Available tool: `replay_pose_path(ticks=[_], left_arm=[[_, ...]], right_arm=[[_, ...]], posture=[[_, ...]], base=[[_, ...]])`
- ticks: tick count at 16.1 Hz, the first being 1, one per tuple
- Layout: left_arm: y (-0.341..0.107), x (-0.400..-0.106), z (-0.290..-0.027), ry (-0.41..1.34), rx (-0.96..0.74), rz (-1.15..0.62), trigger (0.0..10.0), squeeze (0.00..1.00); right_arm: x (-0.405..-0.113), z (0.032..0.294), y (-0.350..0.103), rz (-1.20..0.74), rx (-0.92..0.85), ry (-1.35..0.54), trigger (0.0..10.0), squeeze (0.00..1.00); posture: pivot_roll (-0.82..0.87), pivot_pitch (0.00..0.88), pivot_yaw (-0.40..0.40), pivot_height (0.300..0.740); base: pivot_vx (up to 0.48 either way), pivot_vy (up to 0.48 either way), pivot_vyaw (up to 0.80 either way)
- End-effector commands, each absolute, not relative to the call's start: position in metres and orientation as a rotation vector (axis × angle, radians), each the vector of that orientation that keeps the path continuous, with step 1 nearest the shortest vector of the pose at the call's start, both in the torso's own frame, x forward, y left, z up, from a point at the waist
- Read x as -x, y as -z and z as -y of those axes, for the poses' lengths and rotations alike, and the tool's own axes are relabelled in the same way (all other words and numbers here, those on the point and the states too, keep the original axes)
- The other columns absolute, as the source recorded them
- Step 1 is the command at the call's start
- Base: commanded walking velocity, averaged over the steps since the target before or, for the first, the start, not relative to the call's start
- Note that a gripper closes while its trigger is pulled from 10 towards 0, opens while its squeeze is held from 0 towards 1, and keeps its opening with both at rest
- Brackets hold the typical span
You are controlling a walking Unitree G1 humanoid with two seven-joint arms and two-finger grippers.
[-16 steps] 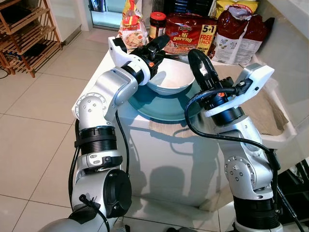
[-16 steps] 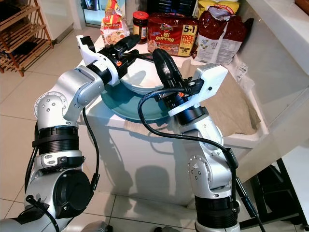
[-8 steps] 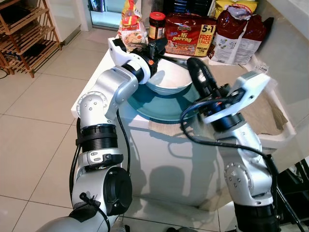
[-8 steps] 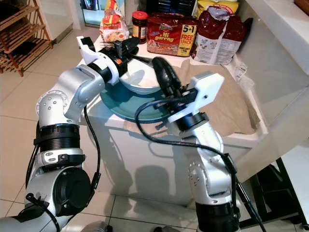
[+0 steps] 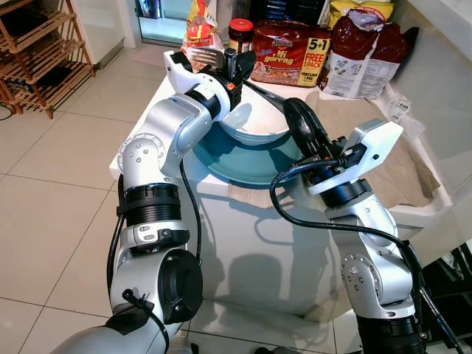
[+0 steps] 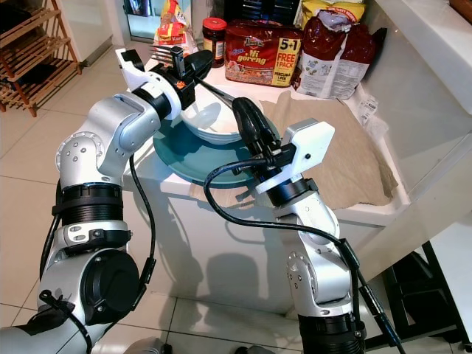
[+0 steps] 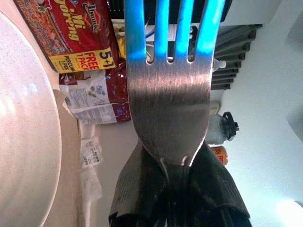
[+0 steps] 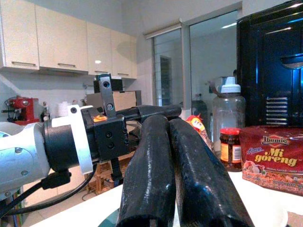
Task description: Setting the table
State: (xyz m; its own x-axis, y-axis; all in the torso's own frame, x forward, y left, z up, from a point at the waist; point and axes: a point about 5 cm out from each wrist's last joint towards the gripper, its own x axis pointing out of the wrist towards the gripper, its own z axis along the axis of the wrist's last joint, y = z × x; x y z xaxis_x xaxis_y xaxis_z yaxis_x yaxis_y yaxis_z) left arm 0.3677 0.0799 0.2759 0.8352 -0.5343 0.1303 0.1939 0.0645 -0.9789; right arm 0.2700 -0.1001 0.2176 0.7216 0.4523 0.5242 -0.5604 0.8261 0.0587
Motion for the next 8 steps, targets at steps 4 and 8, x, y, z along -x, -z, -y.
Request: replay_pose_path(ticks=[4, 8], left_arm=[[-0.2762, -0.3698, -0.0821, 0.54, 1.374, -0.301, 0.0, 0.0], [-0.2766, -0.3697, -0.0825, 0.542, 1.359, -0.296, 0.0, 0.0]], right_arm=[[-0.2715, 0.1072, -0.2254, 0.572, -0.195, -0.511, 10.0, 0.0], [-0.2731, 0.1077, -0.2246, 0.563, -0.18, -0.503, 10.0, 1.0]], posture=[[0.07, 0.022, -0.058, 0.74], [0.07, 0.021, -0.058, 0.74]], base=[[0.0, 0.0, 0.0], [0.0, 0.0, 0.0]])
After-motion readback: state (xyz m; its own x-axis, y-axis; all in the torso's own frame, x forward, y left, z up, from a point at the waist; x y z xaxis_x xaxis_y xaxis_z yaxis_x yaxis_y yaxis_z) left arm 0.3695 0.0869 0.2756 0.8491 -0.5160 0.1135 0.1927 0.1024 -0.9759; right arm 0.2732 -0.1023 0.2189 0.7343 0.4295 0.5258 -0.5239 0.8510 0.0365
